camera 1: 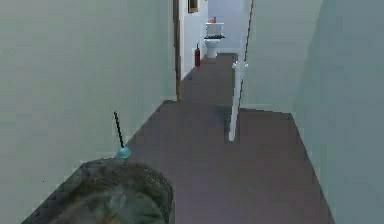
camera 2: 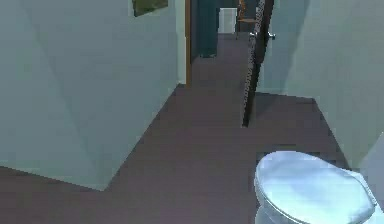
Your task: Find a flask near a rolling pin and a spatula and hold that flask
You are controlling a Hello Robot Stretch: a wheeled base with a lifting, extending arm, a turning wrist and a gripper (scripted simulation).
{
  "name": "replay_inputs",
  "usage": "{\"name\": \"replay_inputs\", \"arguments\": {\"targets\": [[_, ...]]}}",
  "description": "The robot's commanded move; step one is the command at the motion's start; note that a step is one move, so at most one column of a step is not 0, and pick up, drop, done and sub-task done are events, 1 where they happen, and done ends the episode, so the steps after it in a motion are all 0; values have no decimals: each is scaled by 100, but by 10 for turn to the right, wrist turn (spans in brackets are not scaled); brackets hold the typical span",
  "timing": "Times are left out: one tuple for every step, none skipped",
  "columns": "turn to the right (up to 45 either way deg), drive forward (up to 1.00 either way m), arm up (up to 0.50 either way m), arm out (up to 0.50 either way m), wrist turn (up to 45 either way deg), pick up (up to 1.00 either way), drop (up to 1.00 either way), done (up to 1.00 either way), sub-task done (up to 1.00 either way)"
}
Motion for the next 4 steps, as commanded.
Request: {"name": "replay_inputs", "arguments": {"targets": [[390,0,0,0,0,0,0,0,0],[0,10,0,0,0,0,0,0,0],[90,0,0,0,0,0,0,0,0],[0,40,0,0,0,0,0,0,0]]}}
